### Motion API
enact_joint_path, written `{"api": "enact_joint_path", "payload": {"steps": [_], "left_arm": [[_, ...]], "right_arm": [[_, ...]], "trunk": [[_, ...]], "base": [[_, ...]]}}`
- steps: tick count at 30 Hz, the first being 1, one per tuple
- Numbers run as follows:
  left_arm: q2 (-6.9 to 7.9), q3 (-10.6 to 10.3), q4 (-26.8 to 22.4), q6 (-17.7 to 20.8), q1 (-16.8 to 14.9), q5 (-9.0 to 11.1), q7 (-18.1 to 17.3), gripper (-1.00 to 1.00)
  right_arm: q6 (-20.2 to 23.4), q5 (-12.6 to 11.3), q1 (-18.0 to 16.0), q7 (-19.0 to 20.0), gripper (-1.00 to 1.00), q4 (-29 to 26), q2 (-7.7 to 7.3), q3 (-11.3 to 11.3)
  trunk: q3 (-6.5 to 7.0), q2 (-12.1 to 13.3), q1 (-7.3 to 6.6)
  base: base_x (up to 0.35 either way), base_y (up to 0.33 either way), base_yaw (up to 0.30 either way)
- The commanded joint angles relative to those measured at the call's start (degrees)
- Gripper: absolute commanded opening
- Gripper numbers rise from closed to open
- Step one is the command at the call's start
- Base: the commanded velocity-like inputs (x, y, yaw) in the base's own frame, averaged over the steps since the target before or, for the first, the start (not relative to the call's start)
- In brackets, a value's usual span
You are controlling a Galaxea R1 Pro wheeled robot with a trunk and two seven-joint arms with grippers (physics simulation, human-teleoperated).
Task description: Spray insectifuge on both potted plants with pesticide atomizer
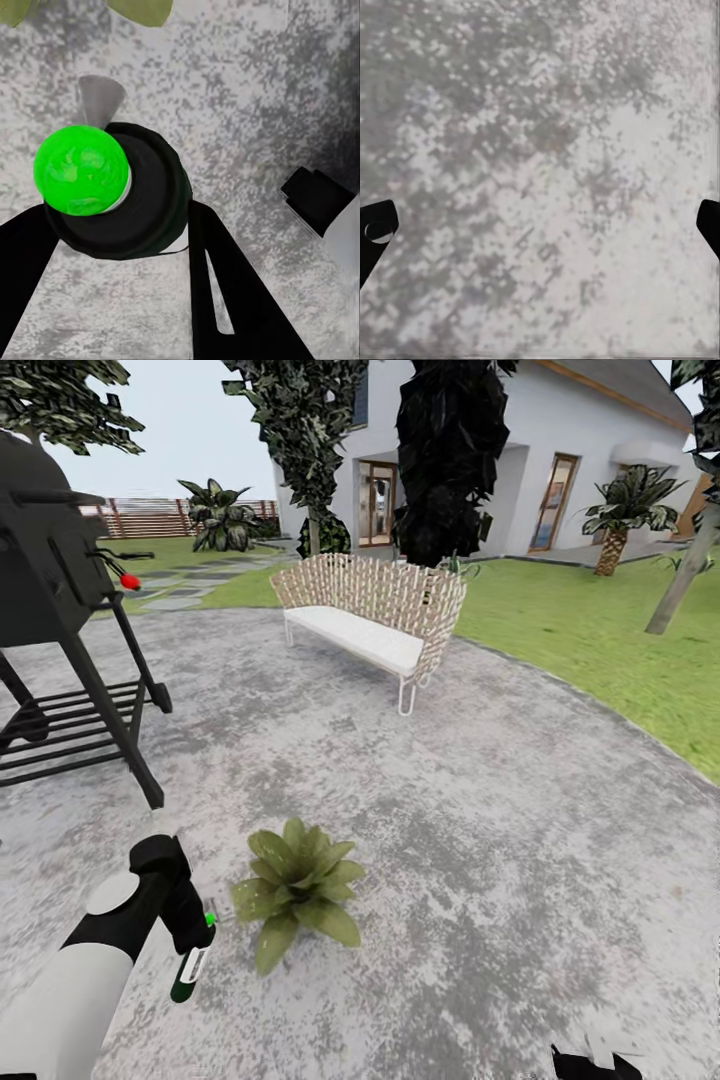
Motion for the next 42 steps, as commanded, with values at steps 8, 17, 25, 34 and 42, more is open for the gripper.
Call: {"api": "enact_joint_path", "payload": {"steps": [8,17,25,34,42], "left_arm": [[0.02,0.3,0.1,0.6,-0.2,-0.4,-0.5,-1.0],[-1.45,-0.8,0.8,0.6,-0.3,-0.4,-0.5,-1.0],[-2.92,-3.4,0.6,4.7,-4.2,-8.7,-0.5,-1.0],[-2.77,-3.4,0.8,5.5,-4.3,-9.7,-0.5,-1.0],[-2.81,-3.3,0.8,5.4,-4.2,-9.6,-0.5,-1.0]], "right_arm": [[-0.3,0.3,0.0,0.3,1.0,0.0,0.01,-0.5],[-0.3,0.3,0.0,0.3,1.0,0.0,0.01,-0.5],[-0.3,0.2,0.0,0.3,1.0,0.0,-0.01,-0.5],[-0.3,0.2,0.0,0.2,1.0,-0.1,-0.4,-0.6],[-0.3,0.1,0.0,0.2,1.0,-0.1,-0.43,-0.6]], "trunk": [[-0.05,0.0,-0.04],[-0.05,0.0,-0.04],[-0.05,0.0,-0.04],[-0.05,0.0,-0.04],[-0.05,0.0,-0.04]], "base": [[-0.309,-0.061,0.254],[-0.073,-0.001,0.278],[0.022,-0.01,0.191],[0.074,-0.235,0.006],[0.002,-0.273,0.0]]}}
